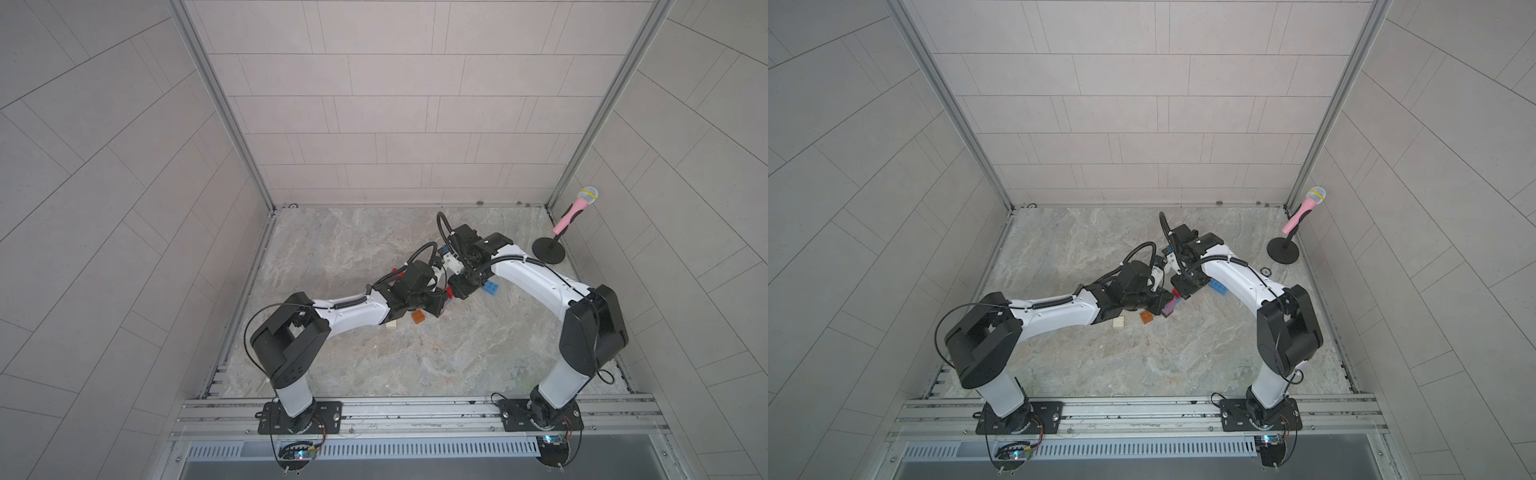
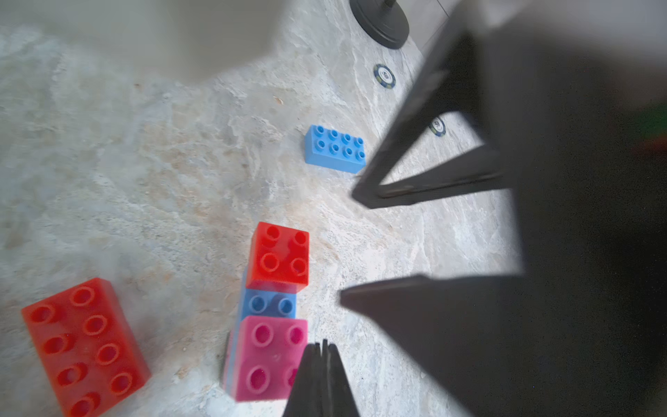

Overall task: Assemble the letter p with lego
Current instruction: Assemble the lego brick with the lego brick, then pick up the lego brick from the center of the board.

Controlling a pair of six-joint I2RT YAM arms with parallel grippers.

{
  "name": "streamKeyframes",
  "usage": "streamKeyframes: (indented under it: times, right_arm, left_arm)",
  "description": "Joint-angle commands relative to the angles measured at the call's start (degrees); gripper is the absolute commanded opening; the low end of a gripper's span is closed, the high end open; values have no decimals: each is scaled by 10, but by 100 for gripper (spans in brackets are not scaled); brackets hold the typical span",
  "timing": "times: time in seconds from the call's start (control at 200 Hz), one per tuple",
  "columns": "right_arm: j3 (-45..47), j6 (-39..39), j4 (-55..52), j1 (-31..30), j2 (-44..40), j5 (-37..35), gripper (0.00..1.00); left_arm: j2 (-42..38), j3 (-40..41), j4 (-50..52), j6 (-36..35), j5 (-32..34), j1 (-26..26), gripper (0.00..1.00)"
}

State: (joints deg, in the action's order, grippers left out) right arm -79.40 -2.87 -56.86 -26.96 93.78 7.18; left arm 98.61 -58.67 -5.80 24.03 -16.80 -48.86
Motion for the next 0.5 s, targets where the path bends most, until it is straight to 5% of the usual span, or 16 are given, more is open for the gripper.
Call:
streamKeyframes:
  times: [0.0, 0.42, 0.49]
  right_arm:
    - [-4, 5, 7, 6, -70, 11, 53]
    - [33, 11, 13, 60, -155, 16, 53]
    - [31, 11, 19, 84, -167, 22, 54]
  left_arm:
    - [3, 24, 58, 3, 6, 4, 0]
    - [-10, 3, 72, -22, 6, 3, 0]
    - [-17, -16, 94, -66, 13, 3, 26]
